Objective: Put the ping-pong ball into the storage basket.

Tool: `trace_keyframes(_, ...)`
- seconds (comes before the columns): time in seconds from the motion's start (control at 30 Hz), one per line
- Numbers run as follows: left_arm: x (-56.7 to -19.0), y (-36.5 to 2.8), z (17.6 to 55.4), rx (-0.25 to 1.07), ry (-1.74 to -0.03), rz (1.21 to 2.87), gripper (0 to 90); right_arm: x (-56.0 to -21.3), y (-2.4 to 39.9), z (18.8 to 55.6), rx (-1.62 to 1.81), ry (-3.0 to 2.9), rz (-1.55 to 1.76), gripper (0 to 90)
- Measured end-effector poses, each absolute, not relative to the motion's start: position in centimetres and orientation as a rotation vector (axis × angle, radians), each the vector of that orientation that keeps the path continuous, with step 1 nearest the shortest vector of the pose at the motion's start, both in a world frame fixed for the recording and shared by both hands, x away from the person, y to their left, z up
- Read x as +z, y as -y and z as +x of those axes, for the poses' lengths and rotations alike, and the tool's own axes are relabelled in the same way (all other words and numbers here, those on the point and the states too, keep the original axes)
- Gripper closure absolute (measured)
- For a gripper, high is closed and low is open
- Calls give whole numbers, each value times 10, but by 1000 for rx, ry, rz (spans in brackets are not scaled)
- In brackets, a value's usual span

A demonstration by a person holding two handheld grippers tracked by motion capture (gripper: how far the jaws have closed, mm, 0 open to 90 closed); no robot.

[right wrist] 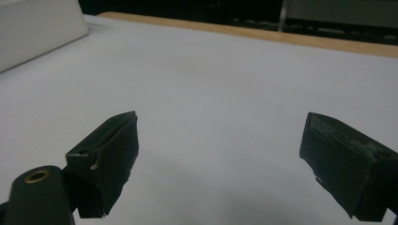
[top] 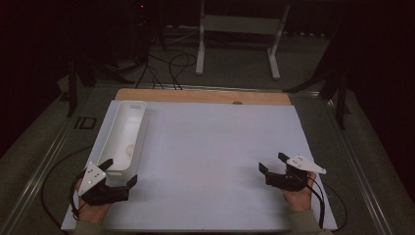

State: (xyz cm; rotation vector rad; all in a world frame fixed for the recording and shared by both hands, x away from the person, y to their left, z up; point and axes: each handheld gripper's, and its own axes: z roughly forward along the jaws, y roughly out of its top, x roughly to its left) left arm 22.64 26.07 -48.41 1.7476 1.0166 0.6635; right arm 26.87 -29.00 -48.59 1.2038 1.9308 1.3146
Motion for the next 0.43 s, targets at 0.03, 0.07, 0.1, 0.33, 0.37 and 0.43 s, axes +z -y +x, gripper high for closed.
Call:
trace_keyframes(0.03, -484, -261, 226, 664, -1017, 1750, 0, -486, 291, 267, 1321, -1920, 1201, 113)
trace_keyframes(0.07, -484, -261, 227, 664, -1016, 1751, 0, -487, 292, 265, 1324, -1910, 1195, 113)
trace_keyframes(0.1, -484, -261, 227, 663, -1016, 1752, 0, -487, 292, 263, 1328, -1896, 1188, 113)
trace_keyframes(0.33, -484, -260, 228, 666, -1011, 1757, 0, -487, 293, 252, 1356, -1834, 1163, 111)
trace_keyframes(0.37, -485, -260, 228, 668, -1012, 1756, 0, -486, 293, 251, 1357, -1828, 1163, 111)
trace_keyframes(0.43, -485, -259, 228, 671, -1012, 1759, 0, -486, 295, 249, 1366, -1812, 1156, 107)
